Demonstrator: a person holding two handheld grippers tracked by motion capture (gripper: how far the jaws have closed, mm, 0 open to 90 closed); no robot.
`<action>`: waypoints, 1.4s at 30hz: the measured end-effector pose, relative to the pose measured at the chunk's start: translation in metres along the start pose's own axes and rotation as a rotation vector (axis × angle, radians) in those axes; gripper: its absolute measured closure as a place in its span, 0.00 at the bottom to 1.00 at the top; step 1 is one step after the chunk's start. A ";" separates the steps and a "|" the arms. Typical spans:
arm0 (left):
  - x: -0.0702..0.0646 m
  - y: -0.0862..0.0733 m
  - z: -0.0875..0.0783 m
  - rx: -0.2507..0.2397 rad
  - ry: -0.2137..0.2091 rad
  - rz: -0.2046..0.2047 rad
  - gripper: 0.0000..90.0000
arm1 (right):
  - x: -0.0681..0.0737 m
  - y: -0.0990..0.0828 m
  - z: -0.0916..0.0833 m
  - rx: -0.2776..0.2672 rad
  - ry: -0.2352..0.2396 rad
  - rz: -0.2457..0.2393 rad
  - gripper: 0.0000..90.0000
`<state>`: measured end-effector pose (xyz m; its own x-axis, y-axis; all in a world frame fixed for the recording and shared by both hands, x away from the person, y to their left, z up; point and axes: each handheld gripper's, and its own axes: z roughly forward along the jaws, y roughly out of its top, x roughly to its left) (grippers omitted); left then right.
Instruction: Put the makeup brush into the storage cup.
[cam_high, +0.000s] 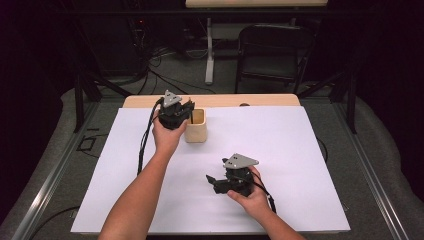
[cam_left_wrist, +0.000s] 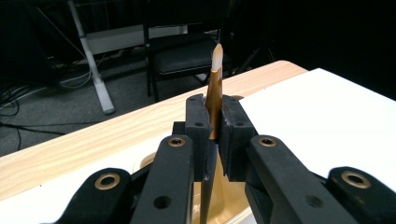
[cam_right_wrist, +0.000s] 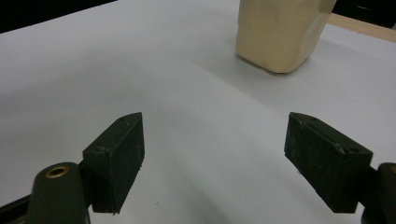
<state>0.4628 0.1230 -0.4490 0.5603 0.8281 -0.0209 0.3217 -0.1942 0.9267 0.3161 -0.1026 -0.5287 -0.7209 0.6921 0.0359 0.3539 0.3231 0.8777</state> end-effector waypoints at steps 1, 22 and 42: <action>0.000 -0.001 0.000 0.001 -0.002 0.000 0.93 | 0.000 0.000 0.000 0.001 0.000 -0.001 0.22; 0.003 -0.019 0.001 0.020 0.001 -0.019 0.93 | 0.000 0.000 0.001 0.000 0.001 -0.006 0.22; 0.006 -0.033 0.004 0.050 0.007 -0.032 0.93 | 0.001 -0.001 0.001 0.004 0.003 -0.010 0.22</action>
<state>0.4586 0.1323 -0.4809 0.5437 0.8379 -0.0472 0.3771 -0.1937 0.9057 0.3156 -0.1015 -0.5295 -0.7259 0.6872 0.0286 0.3495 0.3327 0.8759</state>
